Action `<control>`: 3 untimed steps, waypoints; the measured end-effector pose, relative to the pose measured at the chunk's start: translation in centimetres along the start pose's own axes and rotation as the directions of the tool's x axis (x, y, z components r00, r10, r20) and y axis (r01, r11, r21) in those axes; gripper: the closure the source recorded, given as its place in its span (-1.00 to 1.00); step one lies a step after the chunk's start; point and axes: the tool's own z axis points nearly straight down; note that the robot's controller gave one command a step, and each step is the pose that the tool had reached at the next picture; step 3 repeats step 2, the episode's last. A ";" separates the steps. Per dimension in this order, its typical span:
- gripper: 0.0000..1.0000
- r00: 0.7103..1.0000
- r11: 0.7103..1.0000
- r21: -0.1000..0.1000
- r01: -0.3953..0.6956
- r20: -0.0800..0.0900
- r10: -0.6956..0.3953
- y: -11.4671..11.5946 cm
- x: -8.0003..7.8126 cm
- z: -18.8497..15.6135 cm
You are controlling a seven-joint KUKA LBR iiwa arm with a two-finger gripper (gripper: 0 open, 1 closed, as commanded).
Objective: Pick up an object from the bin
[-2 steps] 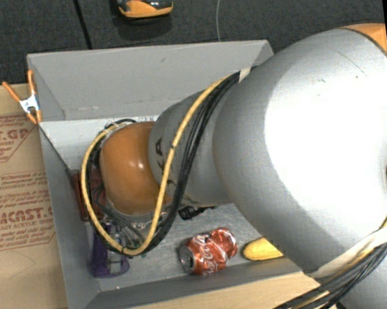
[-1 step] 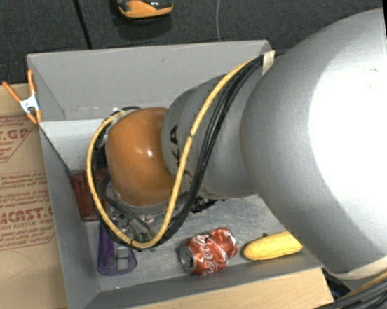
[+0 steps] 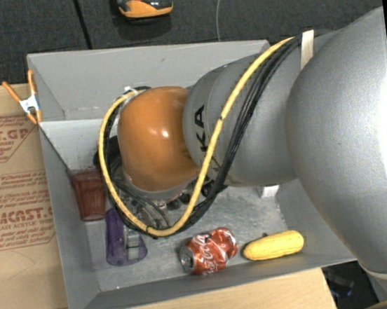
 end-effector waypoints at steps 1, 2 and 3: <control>1.00 1.000 1.000 0.002 0.029 -0.004 -0.029 0.9 0.2 -0.1; 1.00 0.999 0.999 0.003 0.033 -0.008 -0.033 0.0 0.6 -6.4; 1.00 0.999 0.999 0.003 0.033 -0.008 -0.033 0.0 0.6 -6.4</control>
Offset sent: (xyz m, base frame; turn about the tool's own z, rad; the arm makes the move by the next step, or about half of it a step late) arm -0.0082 -0.0068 0.1043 -0.0313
